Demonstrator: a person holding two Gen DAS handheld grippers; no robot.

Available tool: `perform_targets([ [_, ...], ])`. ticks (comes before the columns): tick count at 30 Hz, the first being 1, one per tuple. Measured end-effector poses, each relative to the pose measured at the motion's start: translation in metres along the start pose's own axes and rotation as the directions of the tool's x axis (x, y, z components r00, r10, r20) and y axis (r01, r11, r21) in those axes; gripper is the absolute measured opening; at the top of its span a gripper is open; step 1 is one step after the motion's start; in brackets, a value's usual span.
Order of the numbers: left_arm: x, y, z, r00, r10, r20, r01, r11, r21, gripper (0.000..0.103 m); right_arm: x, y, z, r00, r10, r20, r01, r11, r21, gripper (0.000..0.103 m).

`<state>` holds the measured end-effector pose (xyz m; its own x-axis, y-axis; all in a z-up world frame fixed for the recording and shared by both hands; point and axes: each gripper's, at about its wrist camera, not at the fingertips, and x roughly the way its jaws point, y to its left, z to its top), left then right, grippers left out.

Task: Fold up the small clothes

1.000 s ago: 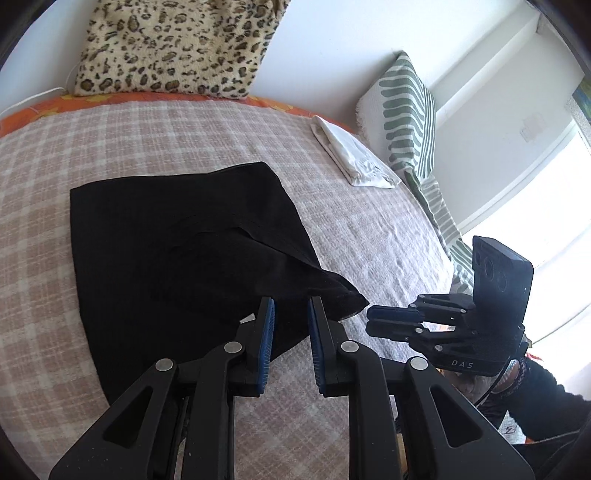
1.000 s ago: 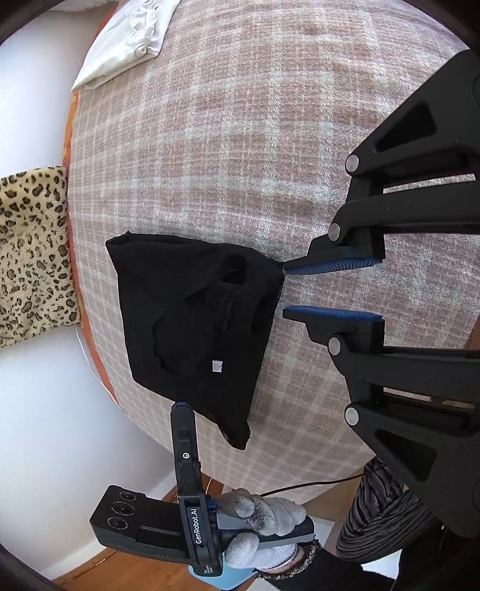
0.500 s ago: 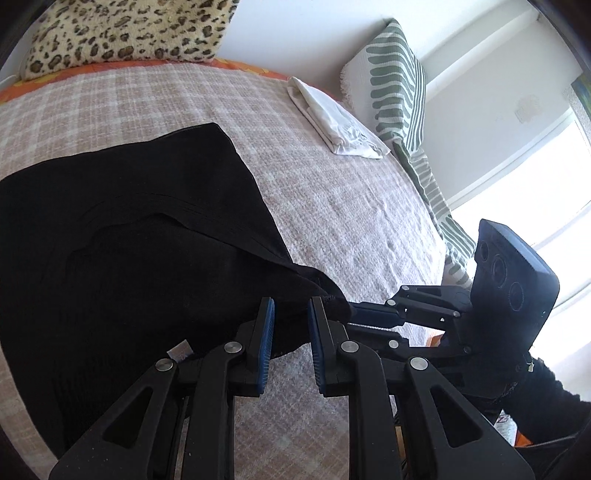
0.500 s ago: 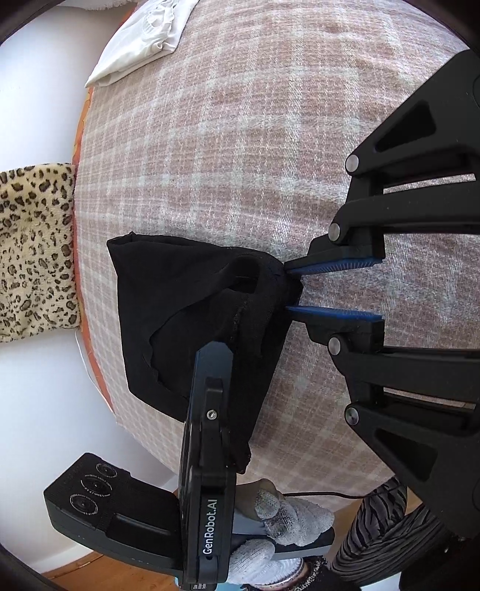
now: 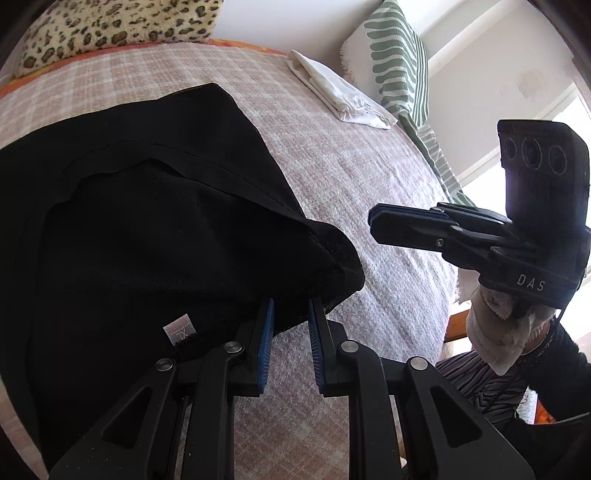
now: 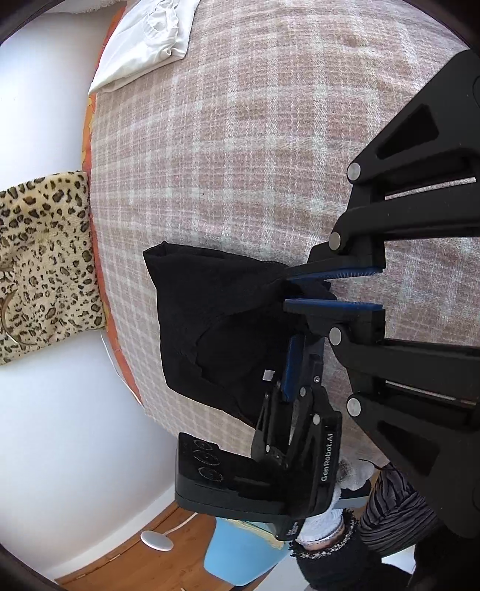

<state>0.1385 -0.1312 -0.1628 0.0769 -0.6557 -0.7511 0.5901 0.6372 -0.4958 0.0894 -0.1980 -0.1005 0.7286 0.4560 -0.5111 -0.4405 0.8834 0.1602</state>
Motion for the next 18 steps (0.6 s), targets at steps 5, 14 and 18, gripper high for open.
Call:
perform_targets([
  [5,-0.001,0.001,-0.007,1.0,-0.004,0.014,0.005,1.0,-0.021,0.017,0.038,0.004,0.028,0.995,-0.002,-0.103,0.0,1.0,-0.023,0.011],
  [14,-0.005,0.007,-0.014,0.999,-0.025,0.033,0.026,0.999,-0.03,0.017,0.069,0.033,0.04,0.97,-0.144,-0.194,0.104,0.974,-0.199,0.013],
  [18,-0.005,0.01,-0.014,0.999,-0.035,0.034,0.036,0.999,-0.031,0.017,0.056,0.02,0.053,0.985,-0.069,-0.157,0.055,0.995,-0.087,0.007],
])
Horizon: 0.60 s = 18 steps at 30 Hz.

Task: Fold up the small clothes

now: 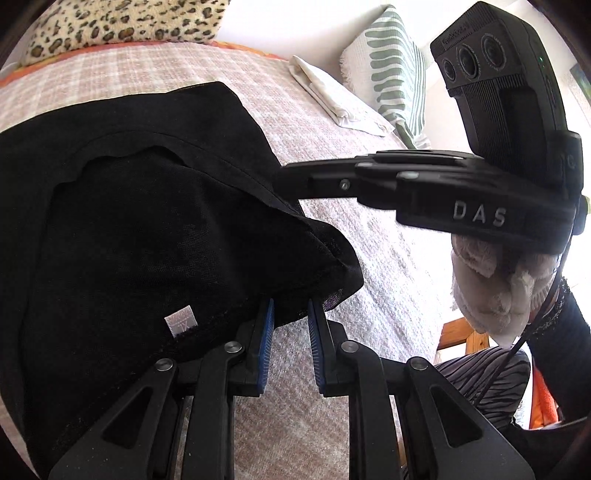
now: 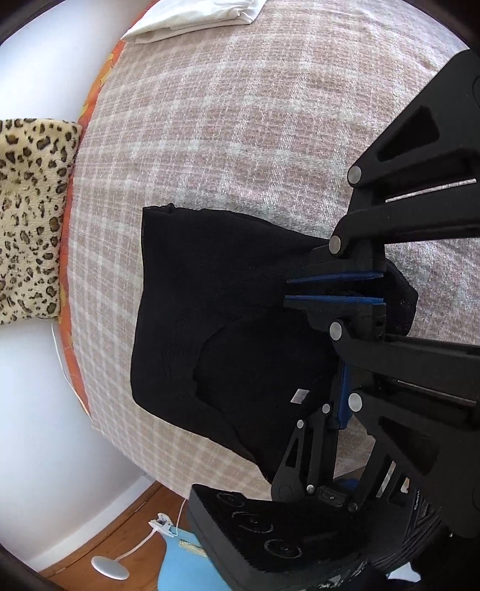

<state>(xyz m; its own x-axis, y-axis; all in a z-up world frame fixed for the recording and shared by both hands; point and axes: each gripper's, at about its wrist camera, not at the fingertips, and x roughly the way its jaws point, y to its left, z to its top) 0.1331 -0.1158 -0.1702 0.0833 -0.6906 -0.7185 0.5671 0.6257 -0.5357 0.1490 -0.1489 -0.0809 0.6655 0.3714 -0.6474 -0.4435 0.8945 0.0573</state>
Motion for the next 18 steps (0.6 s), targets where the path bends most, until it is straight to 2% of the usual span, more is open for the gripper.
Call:
perform_targets([
  [2,-0.001,0.001,-0.001,1.0,-0.003,0.003,0.003,1.0,-0.004,0.017,-0.007,-0.008,0.004,0.999,0.03,0.018,-0.031,0.999,0.044,0.007],
  [4,-0.001,0.003,-0.001,1.0,-0.005,0.003,0.005,1.0,-0.005,0.017,-0.009,-0.006,0.005,0.999,0.025,0.022,-0.026,1.0,0.013,0.007],
  [6,-0.001,0.004,-0.002,1.0,-0.004,0.004,0.004,1.0,-0.002,0.017,-0.007,-0.003,0.004,0.999,0.045,-0.01,-0.045,0.999,-0.001,0.007],
  [9,-0.002,0.005,-0.001,1.0,-0.004,0.006,0.004,1.0,-0.006,0.017,0.0,0.004,0.002,0.999,0.005,-0.043,-0.006,0.999,-0.034,0.008],
  [14,-0.002,0.006,0.0,1.0,-0.011,0.006,0.011,1.0,-0.013,0.017,0.013,0.009,-0.001,0.996,-0.016,-0.09,0.011,0.998,-0.055,0.009],
  [15,-0.002,0.007,0.0,1.0,-0.012,0.005,0.012,1.0,-0.012,0.017,0.013,0.011,-0.002,0.995,-0.027,-0.096,0.021,0.997,-0.068,0.01],
  [17,-0.003,0.007,0.001,1.0,-0.013,0.004,0.013,1.0,-0.01,0.017,0.015,0.016,-0.002,0.994,-0.055,-0.099,0.045,0.994,-0.1,0.022],
  [18,-0.003,0.007,0.001,1.0,-0.014,0.004,0.014,1.0,-0.011,0.017,0.017,0.018,-0.002,0.992,-0.085,-0.098,0.074,0.991,-0.114,0.022],
])
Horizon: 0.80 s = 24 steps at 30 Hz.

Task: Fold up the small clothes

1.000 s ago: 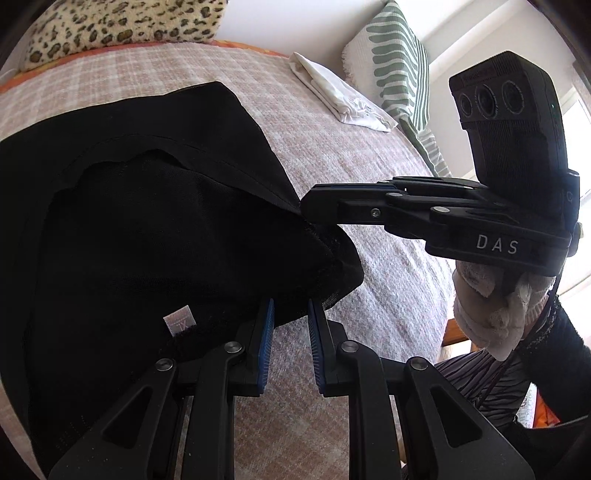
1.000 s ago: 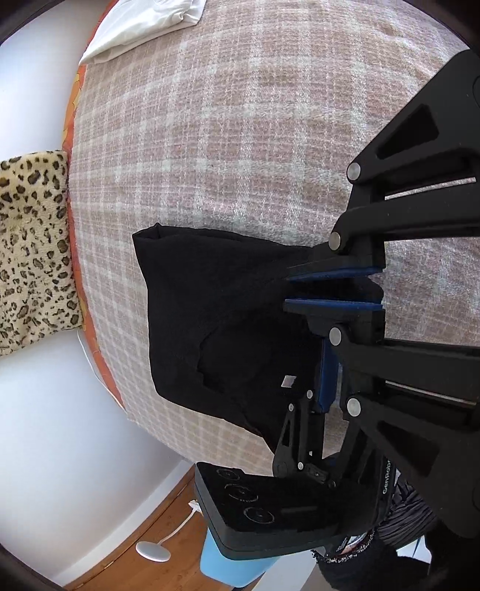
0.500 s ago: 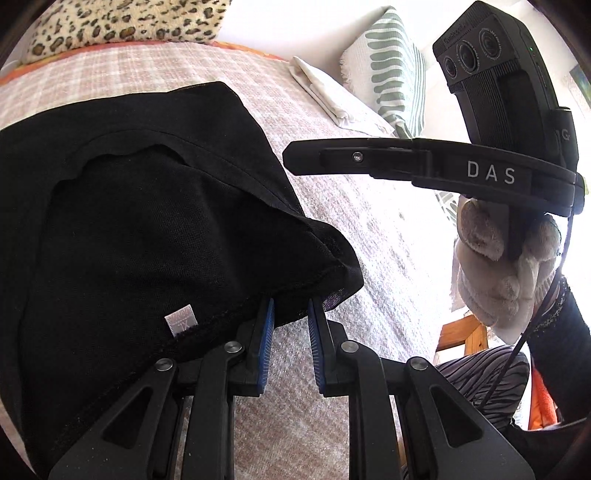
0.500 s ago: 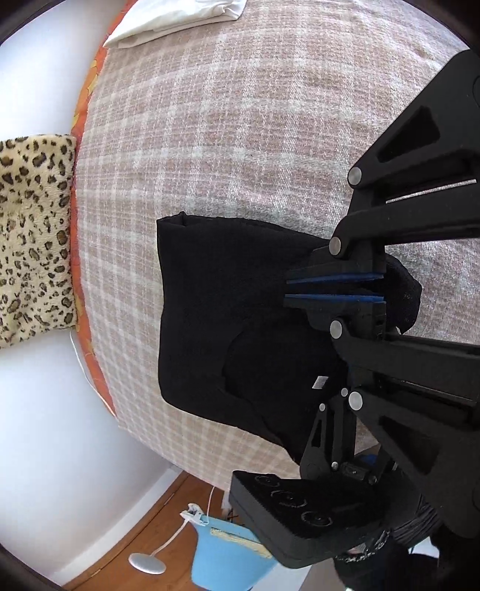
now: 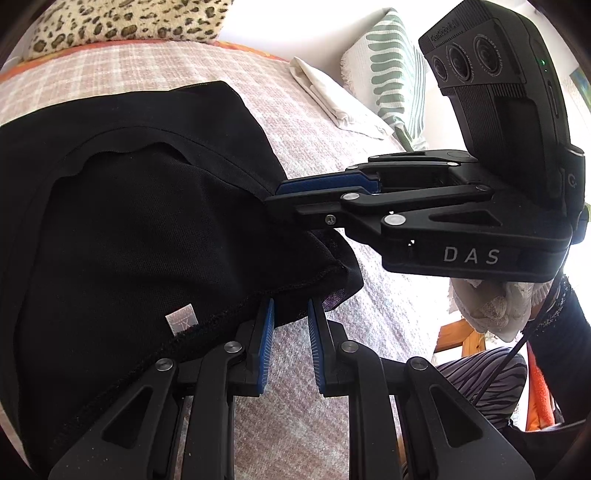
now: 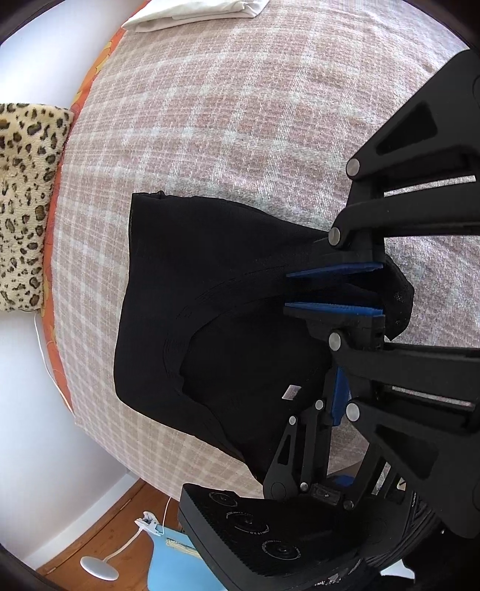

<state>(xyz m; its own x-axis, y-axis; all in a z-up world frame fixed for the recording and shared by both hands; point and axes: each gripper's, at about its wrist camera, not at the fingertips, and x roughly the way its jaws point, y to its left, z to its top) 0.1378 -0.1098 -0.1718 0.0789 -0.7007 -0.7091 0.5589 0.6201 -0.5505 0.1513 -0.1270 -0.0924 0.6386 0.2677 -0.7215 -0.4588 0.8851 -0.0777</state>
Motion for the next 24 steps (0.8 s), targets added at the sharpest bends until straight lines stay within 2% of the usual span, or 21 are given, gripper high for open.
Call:
perform_targets([
  [4,0.0,-0.001,0.0,1.0,0.001,0.0,-0.001,1.0,0.003,0.017,0.005,-0.001,0.003,1.0,-0.023,-0.016,0.023,1.0,0.001,0.02],
  [5,0.0,-0.001,0.0,1.0,0.002,0.0,-0.002,1.0,0.006,0.017,0.004,-0.004,0.004,1.0,-0.014,-0.011,0.014,1.0,0.017,0.011],
  [6,0.0,-0.002,0.0,1.0,0.003,0.001,-0.003,1.0,0.007,0.017,0.002,-0.008,0.006,1.0,0.005,-0.008,-0.004,0.999,0.04,0.009],
  [8,0.001,-0.002,-0.001,1.0,0.001,0.002,-0.001,1.0,0.008,0.017,-0.004,-0.016,0.007,0.999,0.053,0.015,-0.054,0.995,0.078,0.008],
  [13,0.0,-0.001,-0.001,1.0,-0.004,0.002,0.004,1.0,0.009,0.017,-0.018,-0.03,0.01,0.995,0.086,0.057,-0.092,0.988,0.123,0.006],
  [15,0.0,-0.001,0.0,1.0,-0.004,0.002,0.004,1.0,0.007,0.017,-0.02,-0.024,0.009,0.995,0.077,0.062,-0.081,0.994,0.071,0.006],
  [18,0.0,-0.001,0.0,1.0,-0.005,0.002,0.005,1.0,0.008,0.017,-0.013,-0.015,0.008,0.996,0.091,0.005,-0.091,0.995,0.041,0.007],
  [21,0.0,0.0,0.001,1.0,-0.007,0.001,0.007,1.0,0.007,0.017,-0.003,-0.009,0.01,0.998,0.052,-0.028,-0.051,0.999,0.015,0.01],
  [24,0.0,0.0,0.001,1.0,-0.007,0.001,0.007,1.0,0.008,0.017,0.005,-0.004,0.011,0.998,0.034,-0.051,-0.034,0.999,0.0,0.023],
])
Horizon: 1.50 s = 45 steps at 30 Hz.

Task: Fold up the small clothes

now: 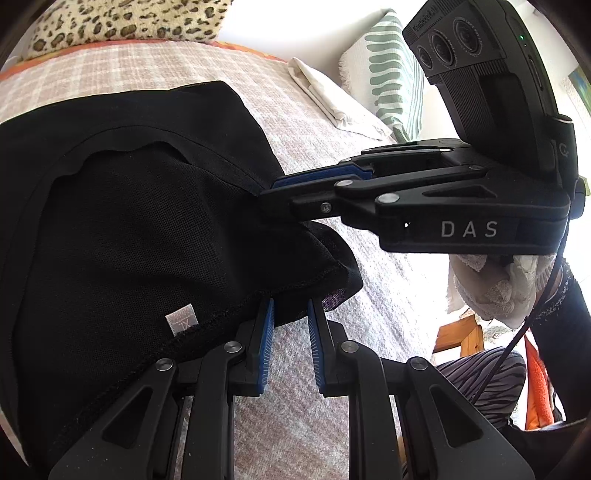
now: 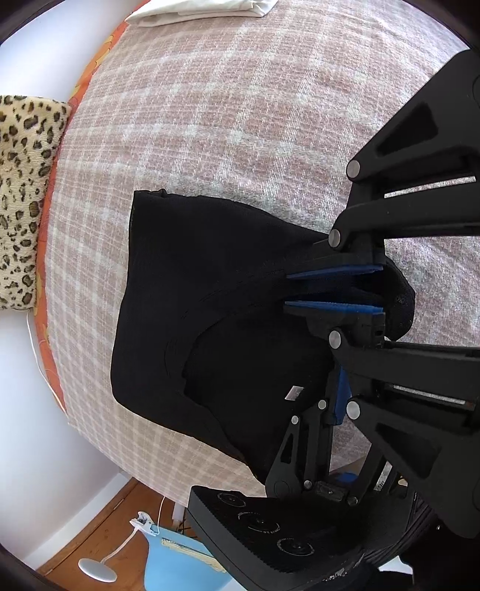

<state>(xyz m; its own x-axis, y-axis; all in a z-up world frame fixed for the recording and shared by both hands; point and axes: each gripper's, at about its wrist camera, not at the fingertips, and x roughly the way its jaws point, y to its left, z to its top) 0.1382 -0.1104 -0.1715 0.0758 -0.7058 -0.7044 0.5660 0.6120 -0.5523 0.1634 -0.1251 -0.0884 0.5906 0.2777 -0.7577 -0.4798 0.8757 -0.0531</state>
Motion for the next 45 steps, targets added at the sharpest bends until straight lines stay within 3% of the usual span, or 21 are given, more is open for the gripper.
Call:
perform_targets([
  [6,0.0,0.001,0.001,1.0,-0.007,-0.001,0.007,1.0,-0.004,0.017,0.01,0.01,0.002,0.995,-0.101,-0.023,0.099,0.993,-0.062,0.027],
  [9,0.0,0.0,0.0,1.0,-0.004,0.001,0.004,1.0,-0.001,0.017,0.008,-0.002,0.006,0.997,-0.079,-0.023,0.078,0.997,-0.019,0.027],
  [13,-0.001,0.001,0.0,1.0,-0.007,0.0,0.007,1.0,-0.002,0.017,0.006,-0.011,0.007,0.997,-0.07,-0.031,0.07,0.998,-0.004,0.013],
  [18,0.0,0.001,0.001,1.0,-0.008,-0.002,0.008,1.0,0.001,0.017,-0.001,-0.013,0.006,0.999,-0.03,-0.021,0.031,1.0,0.007,0.005],
  [24,0.001,0.0,0.001,1.0,-0.007,0.001,0.007,1.0,0.003,0.017,-0.021,-0.031,0.017,0.991,0.121,0.065,-0.13,0.977,0.168,0.003],
  [29,0.001,0.001,0.001,1.0,-0.012,-0.001,0.012,1.0,0.003,0.017,-0.021,-0.016,0.011,0.998,0.057,0.023,-0.059,0.996,0.069,0.004],
  [31,0.001,0.002,0.002,1.0,-0.012,-0.002,0.012,1.0,0.003,0.017,-0.014,-0.01,0.01,1.0,0.005,-0.01,-0.005,1.0,0.03,0.004],
  [33,0.002,0.001,0.002,1.0,-0.01,-0.002,0.01,1.0,0.005,0.017,-0.008,-0.008,0.008,0.999,0.004,-0.035,-0.003,1.0,0.019,0.008],
  [39,0.003,0.002,0.001,1.0,-0.013,-0.001,0.013,1.0,0.002,0.017,-0.007,0.006,0.006,0.999,-0.027,-0.045,0.026,0.999,-0.028,0.03],
  [45,0.003,0.002,0.001,1.0,-0.014,0.0,0.014,1.0,0.0,0.017,0.01,0.002,0.006,0.992,-0.075,-0.099,0.073,0.997,-0.022,0.03],
])
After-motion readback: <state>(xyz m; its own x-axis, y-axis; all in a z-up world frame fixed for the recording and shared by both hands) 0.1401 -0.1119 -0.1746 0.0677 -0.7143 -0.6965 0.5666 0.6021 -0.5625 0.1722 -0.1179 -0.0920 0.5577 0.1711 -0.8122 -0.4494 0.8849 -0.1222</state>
